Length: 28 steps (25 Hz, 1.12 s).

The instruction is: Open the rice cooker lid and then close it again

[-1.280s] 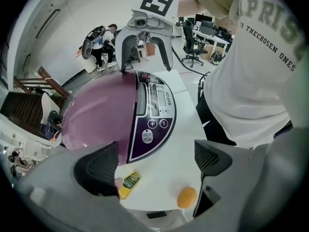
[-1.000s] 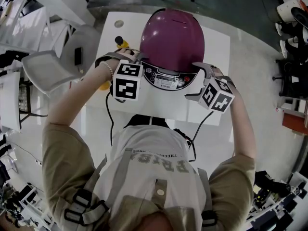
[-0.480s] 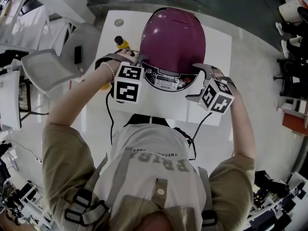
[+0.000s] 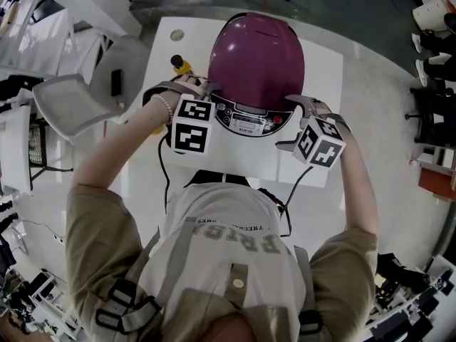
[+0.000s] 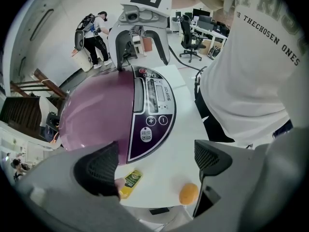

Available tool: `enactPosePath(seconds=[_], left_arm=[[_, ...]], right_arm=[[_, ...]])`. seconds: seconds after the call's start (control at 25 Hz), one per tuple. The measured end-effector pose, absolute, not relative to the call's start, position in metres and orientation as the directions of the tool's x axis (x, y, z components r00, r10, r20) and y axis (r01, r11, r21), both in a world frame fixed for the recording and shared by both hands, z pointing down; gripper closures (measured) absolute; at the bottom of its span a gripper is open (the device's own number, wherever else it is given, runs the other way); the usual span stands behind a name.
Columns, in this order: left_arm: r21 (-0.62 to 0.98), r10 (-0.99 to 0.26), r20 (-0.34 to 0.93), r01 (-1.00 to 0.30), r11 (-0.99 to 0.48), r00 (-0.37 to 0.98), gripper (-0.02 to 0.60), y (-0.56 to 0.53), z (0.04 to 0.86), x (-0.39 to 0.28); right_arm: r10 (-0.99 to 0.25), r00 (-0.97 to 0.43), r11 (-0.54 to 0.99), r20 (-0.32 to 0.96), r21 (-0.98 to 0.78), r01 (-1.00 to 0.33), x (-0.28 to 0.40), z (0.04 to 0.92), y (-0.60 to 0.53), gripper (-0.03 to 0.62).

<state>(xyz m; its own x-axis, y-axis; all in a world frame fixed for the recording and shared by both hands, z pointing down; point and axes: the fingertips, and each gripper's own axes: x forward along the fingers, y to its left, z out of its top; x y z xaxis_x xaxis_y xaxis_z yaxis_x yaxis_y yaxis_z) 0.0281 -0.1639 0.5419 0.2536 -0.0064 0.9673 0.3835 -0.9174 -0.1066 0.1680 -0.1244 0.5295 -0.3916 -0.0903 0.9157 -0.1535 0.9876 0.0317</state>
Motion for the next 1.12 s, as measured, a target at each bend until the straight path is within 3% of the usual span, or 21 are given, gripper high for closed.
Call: enactPosePath(seconds=[0.4,0.64,0.92,1.12], left_arm=[[-0.101,-0.003,0.962,0.349,-0.932,0.273,0.075,-0.164,0.544,0.029],[-0.086,0.007,0.957,0.305,-0.948,0.290,0.077,-0.165,0.538,0.031],[-0.107,-0.037,0.860,0.110,-0.988,0.509,0.077,-0.183,0.496,0.047],[-0.115,-0.210,0.642,-0.178,-0.977,0.738,0.082,-0.210,0.446,0.058]], right_arm=[[-0.175,-0.393,0.980,0.903,0.123,-0.156,0.167,0.539,-0.126,0.102],[-0.209,-0.486,0.960,0.849,0.082,-0.269,0.159,0.525,-0.128,0.102],[-0.479,-0.649,0.845,0.591,0.111,-0.523,0.153,0.464,-0.157,0.102],[-0.755,-0.571,0.632,0.322,0.128,-0.764,0.173,0.412,-0.182,0.102]])
